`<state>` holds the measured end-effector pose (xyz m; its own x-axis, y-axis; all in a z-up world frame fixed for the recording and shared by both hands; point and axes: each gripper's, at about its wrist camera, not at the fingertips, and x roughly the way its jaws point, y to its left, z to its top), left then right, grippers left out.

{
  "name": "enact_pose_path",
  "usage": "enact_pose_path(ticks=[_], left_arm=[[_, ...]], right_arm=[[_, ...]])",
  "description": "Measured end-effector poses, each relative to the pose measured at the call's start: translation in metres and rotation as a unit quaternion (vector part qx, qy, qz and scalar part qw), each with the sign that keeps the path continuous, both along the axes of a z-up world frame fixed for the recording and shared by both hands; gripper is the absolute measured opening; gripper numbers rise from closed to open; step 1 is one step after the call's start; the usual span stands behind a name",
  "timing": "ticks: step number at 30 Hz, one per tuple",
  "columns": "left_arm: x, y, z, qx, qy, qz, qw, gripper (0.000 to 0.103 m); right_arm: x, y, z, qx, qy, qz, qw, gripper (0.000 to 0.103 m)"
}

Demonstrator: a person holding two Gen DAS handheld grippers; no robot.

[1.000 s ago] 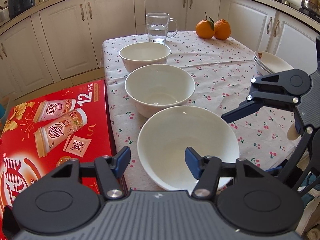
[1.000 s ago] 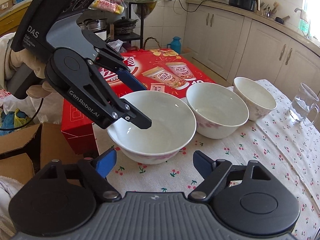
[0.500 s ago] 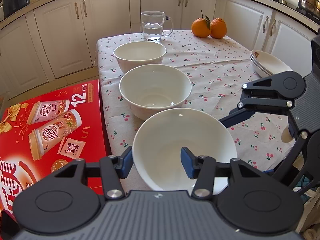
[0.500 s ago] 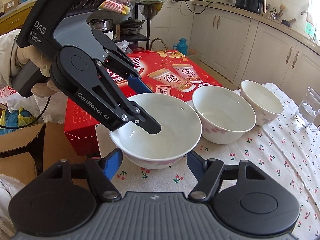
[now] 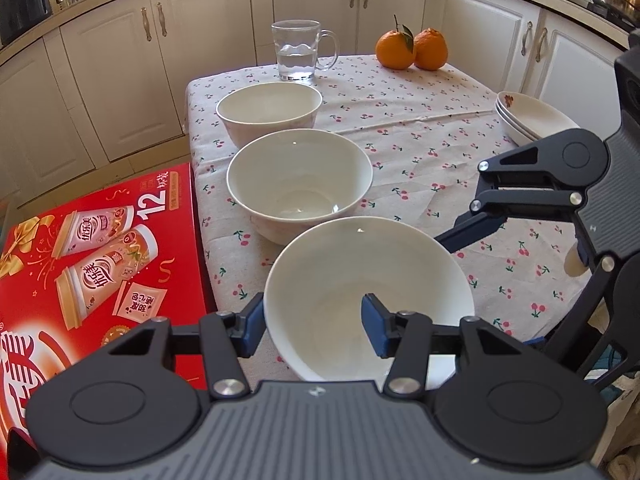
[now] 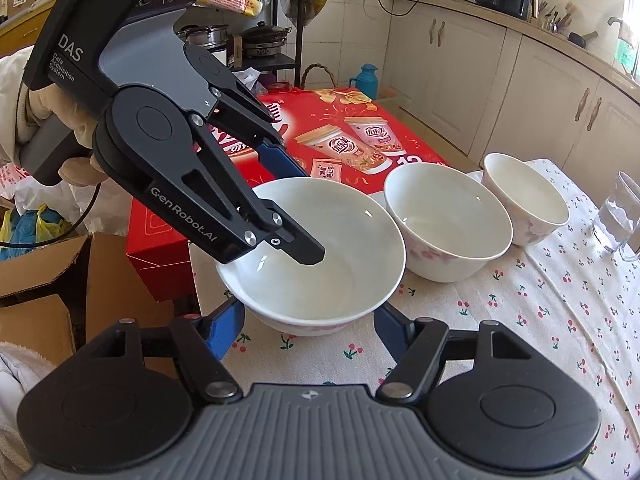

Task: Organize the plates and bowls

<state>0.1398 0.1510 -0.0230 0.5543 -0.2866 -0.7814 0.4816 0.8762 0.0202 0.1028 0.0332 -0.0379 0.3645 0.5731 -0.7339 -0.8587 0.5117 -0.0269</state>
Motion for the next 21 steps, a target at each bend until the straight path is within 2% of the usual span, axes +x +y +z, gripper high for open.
enact_pose_path(ticks=[10,21], left_arm=[[0.0,-0.019,0.009,-0.005,-0.006,-0.021,0.9997,0.05],[0.01,-0.064,0.012,-0.015,-0.011,-0.064,0.9978,0.05]], right_arm=[[-0.001,-0.019,0.01,0.001,0.018,-0.017,1.0,0.076],[-0.006,-0.062,0.018,0.003,0.021,-0.061,0.998,0.076]])
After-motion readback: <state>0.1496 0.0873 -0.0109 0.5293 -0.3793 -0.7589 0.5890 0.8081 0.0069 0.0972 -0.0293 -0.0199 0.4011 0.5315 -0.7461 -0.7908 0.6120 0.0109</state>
